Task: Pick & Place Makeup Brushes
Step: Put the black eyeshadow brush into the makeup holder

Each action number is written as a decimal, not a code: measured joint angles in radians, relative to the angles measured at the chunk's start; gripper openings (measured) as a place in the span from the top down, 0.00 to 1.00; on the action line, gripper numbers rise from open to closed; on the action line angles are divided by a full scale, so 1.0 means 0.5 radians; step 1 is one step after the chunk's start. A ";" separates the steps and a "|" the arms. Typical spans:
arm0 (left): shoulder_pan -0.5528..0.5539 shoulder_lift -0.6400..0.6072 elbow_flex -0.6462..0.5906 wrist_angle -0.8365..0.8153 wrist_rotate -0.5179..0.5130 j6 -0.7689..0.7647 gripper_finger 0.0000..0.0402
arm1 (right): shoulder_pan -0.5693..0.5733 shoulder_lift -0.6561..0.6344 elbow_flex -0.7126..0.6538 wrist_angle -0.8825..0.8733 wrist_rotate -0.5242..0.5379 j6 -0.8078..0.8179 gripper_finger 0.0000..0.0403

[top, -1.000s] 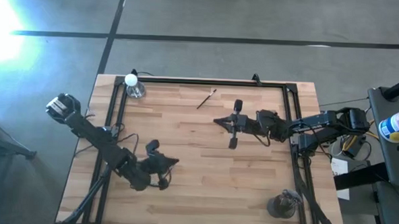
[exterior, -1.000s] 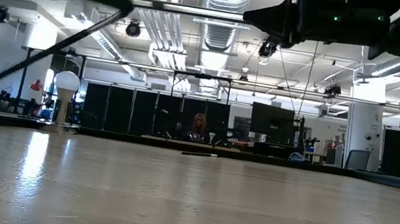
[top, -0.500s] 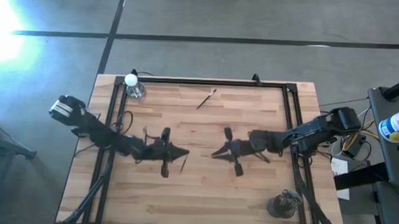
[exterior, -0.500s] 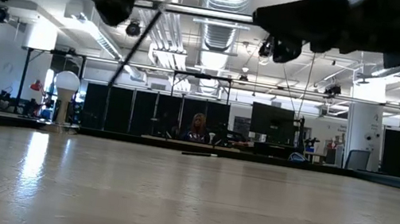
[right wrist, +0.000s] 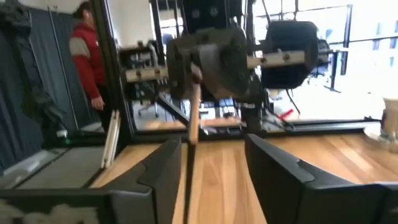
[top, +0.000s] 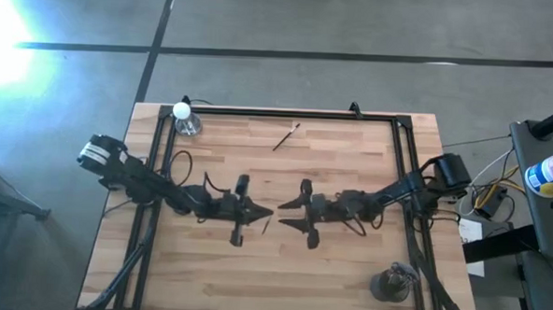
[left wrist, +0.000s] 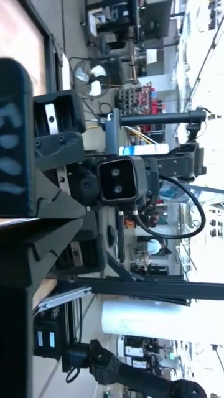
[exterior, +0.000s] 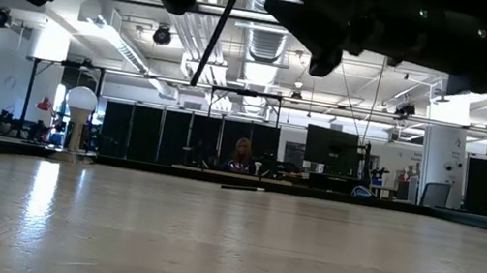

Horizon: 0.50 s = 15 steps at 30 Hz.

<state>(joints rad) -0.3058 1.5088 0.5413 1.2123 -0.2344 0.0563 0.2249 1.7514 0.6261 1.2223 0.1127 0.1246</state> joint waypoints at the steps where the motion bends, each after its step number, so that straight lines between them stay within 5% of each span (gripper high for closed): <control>1: 0.000 0.001 0.010 -0.003 0.002 0.014 1.00 | 0.001 0.006 0.028 0.002 -0.001 0.000 0.56; 15: 0.007 0.002 0.045 0.005 0.014 0.115 1.00 | -0.001 0.076 0.246 -0.040 -0.010 -0.010 0.64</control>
<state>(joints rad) -0.3023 1.5097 0.5640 1.2148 -0.2272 0.1138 0.2245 1.7893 0.7491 1.2022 0.1078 0.1194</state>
